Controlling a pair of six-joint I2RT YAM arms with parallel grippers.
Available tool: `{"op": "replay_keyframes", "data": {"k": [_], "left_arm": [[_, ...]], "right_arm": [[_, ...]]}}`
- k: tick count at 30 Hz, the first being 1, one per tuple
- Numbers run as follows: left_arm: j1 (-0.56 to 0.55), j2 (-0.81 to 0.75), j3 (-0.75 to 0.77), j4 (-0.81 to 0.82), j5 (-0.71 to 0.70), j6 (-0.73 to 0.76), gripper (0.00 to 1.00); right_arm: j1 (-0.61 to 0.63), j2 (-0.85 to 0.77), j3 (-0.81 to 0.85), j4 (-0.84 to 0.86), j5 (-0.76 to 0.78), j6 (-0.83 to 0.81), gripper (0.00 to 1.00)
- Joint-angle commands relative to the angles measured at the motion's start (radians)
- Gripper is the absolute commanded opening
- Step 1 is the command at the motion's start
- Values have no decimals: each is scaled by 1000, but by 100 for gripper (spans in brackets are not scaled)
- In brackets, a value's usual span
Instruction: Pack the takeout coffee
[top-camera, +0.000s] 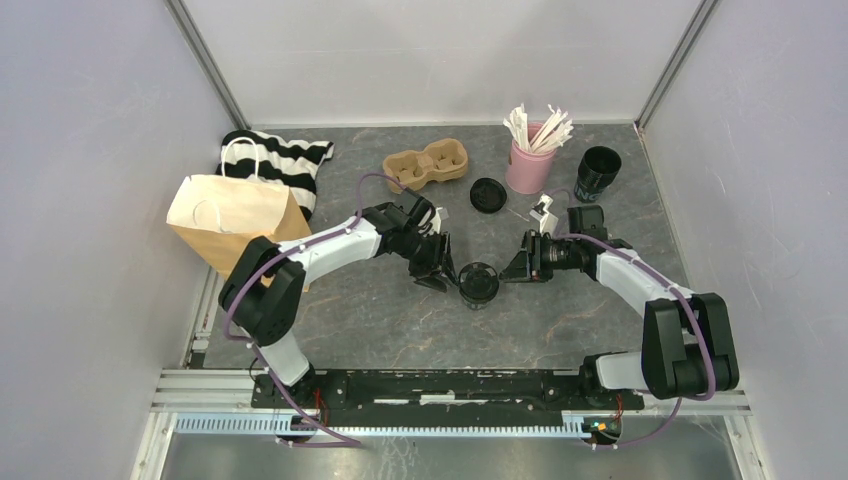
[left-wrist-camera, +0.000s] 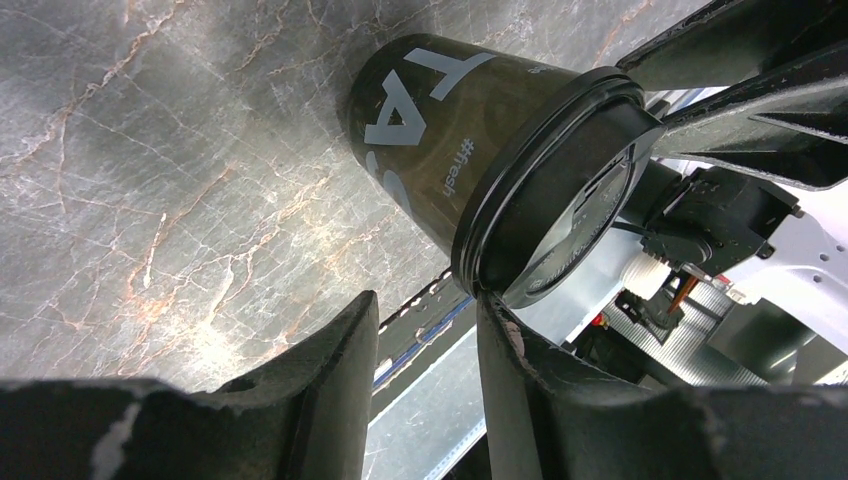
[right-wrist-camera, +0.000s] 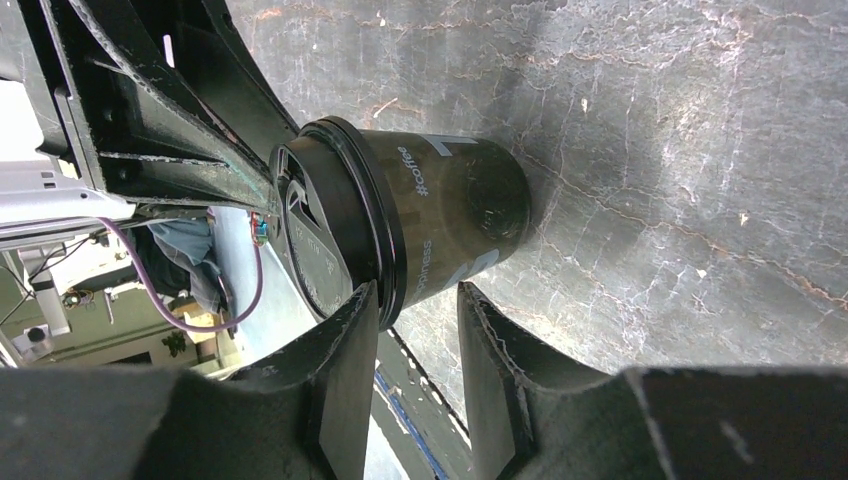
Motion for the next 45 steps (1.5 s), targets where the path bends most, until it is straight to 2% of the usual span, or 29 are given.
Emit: {"op": "replay_keyframes", "data": {"k": [1,10,14,17,25,28,33,39,45], "left_arm": [[-7,21,29,-3,-7,-11,48],[-26,77,39,-102,-99,43,48],[-25,98,27,-162,-200,95,46],[-26,118,-69,-140,-251,109,44],[-25,165,-125,-89,-333,117,40],[-26,162,-97,-90,-313,116,40],[-23,61,11,-102,-245,84,41],[-18,17,134,-153,-236,64,46],[-12,-9,148,-163,-218,63,50]], "right_arm": [[12,13,-15,39,1,-9,40],[17,26,-78,-3,144,-52,38],[16,36,-115,-21,228,-85,39],[16,57,-140,-41,333,-131,38],[16,93,-189,-3,387,-152,38],[16,91,-168,-11,327,-155,38],[17,43,-67,-32,159,-110,39],[17,22,40,-43,100,-63,41],[16,29,99,-50,94,-48,42]]}}
